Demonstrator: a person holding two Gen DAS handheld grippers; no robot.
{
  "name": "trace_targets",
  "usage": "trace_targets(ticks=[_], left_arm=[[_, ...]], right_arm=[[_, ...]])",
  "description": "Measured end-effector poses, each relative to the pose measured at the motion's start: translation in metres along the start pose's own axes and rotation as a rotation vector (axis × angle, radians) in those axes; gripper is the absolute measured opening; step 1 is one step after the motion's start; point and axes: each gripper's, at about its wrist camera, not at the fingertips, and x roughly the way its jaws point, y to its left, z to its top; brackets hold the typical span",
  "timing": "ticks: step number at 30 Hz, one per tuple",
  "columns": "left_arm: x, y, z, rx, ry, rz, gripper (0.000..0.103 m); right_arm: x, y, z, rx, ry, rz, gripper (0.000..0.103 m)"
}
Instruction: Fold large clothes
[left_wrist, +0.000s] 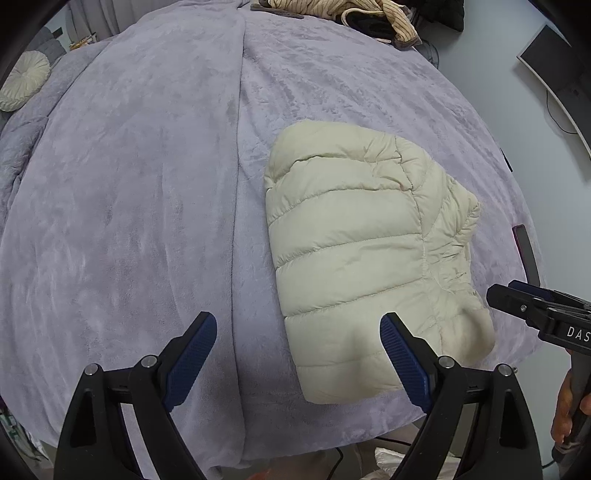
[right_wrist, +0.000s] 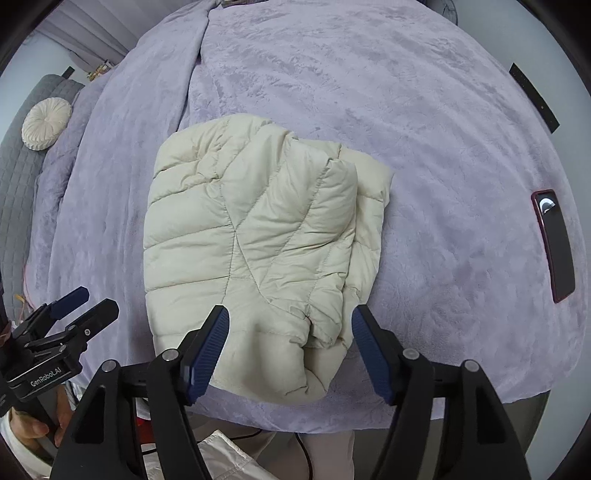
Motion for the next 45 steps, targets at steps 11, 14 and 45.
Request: trace_targets(ticks=[11,14,45], left_arm=[[-0.038,0.006,-0.008,0.030,-0.094,0.141,0.103],[-0.046,0.010,-0.009,-0.005,-0.088,0.100,0.103],[-0.090,-0.034,-0.049,-0.135,-0.127,0.223,0.103]], right_arm=[[-0.026,0.020,-0.012,0.030,-0.064,-0.049,0.089],[-0.037,0.022,-0.012,0.039,-0.114,-0.044,0.092],[-0.106,0.044,-0.046,-0.127,-0.270,-0.149,0.103]])
